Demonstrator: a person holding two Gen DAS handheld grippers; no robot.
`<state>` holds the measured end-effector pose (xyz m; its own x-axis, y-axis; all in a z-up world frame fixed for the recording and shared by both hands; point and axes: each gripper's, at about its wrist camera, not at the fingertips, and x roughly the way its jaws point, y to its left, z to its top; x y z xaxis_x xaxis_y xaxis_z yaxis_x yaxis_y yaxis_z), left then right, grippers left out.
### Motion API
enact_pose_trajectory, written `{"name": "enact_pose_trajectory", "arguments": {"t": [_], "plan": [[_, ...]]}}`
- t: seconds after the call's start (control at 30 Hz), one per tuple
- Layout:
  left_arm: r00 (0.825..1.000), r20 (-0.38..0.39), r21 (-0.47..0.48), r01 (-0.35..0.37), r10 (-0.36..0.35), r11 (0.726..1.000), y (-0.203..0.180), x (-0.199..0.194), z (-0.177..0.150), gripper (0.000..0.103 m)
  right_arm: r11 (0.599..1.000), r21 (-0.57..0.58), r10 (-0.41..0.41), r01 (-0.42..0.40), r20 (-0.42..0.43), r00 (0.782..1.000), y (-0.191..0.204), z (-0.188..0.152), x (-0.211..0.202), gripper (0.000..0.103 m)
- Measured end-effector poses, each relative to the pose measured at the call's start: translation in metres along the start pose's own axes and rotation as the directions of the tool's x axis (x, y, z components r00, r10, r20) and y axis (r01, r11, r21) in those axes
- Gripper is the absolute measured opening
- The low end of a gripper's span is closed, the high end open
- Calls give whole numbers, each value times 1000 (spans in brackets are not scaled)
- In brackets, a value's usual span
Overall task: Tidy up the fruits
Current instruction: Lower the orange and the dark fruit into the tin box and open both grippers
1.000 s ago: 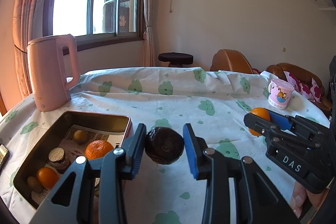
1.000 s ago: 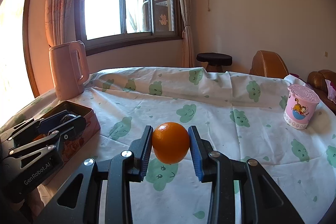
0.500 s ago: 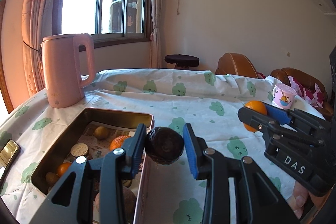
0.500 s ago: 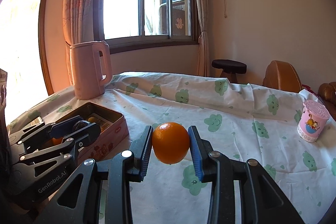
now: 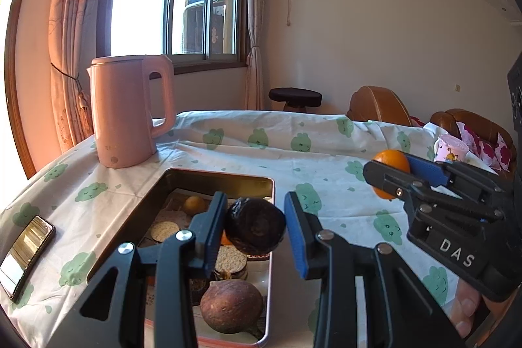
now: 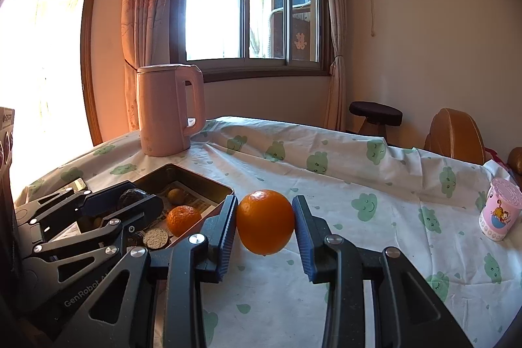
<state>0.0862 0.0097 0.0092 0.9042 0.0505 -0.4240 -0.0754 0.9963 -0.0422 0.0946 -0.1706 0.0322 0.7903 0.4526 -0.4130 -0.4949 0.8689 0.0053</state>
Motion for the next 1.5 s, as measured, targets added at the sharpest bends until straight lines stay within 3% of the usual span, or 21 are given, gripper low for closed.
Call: {"name": "enact_pose_trajectory", "arguments": {"t": [1.07,1.5], "plan": [[993,-3,-27,-116,116,993,54,-11,-3,38,994,-61,86,-87,-5,996,46,13,20,37],[989,-30,-48,-148,147,988,80,-7,-11,38,985,-91,140,-144,-53,989,81,14,47,37]]}}
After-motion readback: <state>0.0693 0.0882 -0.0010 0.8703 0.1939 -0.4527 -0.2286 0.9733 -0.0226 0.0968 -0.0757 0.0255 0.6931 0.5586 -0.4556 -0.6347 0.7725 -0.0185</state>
